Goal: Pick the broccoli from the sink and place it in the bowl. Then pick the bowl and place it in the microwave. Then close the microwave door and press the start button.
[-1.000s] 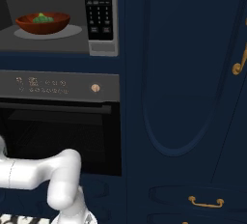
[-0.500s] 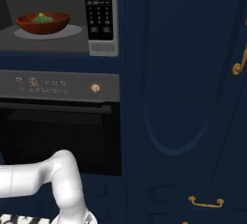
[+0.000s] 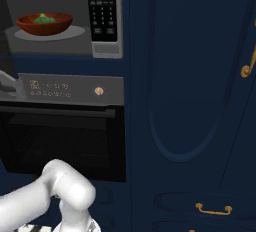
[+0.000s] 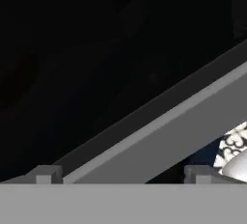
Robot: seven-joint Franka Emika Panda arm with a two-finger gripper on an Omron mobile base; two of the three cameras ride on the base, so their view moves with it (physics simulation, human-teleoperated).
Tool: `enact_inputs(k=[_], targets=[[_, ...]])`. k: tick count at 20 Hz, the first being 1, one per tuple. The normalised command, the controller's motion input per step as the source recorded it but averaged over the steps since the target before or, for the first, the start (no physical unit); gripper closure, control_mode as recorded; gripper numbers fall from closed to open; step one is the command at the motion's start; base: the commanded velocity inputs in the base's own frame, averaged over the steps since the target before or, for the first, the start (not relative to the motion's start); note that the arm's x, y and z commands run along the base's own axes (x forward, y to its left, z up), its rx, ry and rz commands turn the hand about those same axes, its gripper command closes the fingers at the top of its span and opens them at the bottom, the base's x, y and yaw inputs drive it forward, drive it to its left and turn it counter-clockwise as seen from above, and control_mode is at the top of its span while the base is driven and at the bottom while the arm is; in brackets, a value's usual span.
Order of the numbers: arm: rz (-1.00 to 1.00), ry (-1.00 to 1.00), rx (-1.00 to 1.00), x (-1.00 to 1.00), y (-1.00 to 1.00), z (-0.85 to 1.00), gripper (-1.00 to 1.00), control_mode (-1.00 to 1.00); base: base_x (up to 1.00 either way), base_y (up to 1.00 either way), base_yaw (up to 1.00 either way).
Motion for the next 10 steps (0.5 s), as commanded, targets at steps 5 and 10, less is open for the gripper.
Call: enact_inputs(k=[5,10], targets=[[0.46,-0.21,0.08,0.79,-0.6,-0.13,-1.0,-1.0,0.0,0.0,0.0],[0.29,-0.25,0.03,0.95,-0.4,-0.12,-1.0,-1.0,0.0,0.0,0.0]])
